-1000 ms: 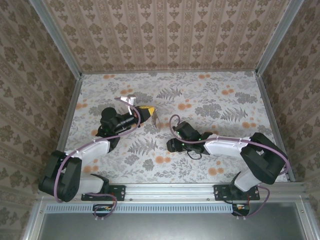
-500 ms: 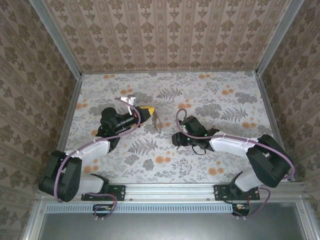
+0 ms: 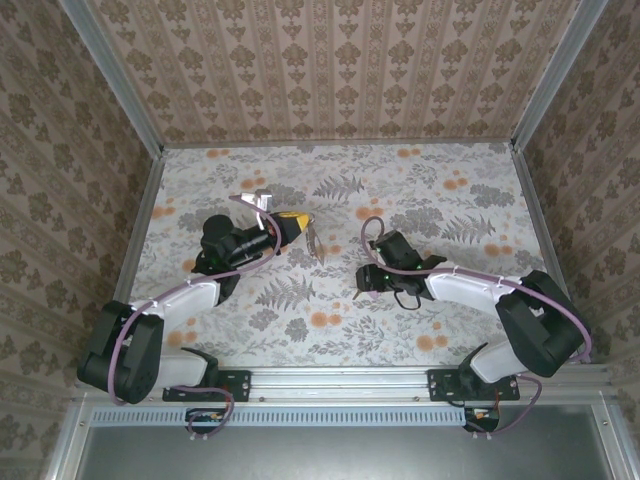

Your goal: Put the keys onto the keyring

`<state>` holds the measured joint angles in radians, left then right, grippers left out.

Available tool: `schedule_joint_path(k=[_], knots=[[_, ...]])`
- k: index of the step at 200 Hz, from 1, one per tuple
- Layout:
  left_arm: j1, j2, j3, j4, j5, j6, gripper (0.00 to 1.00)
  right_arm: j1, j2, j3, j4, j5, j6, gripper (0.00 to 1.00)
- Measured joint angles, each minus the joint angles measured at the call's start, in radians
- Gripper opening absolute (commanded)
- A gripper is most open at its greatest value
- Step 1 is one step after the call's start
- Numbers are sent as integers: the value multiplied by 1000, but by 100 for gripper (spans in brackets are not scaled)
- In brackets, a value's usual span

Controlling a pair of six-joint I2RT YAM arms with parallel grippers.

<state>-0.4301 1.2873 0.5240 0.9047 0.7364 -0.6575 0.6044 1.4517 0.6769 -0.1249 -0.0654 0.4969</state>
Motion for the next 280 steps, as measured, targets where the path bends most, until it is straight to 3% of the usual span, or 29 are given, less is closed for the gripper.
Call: schedule_joint_path(k=[116,163,280], knots=[[-10,36,0,18,0,0,0,0,-3,-12,-60,43,0,50],[-14,41,0,24,0,0,0,2,11,-12,-58,42,4,43],[-15,42,0,31,0,0,0,36,40,10,-39,28,31,40]])
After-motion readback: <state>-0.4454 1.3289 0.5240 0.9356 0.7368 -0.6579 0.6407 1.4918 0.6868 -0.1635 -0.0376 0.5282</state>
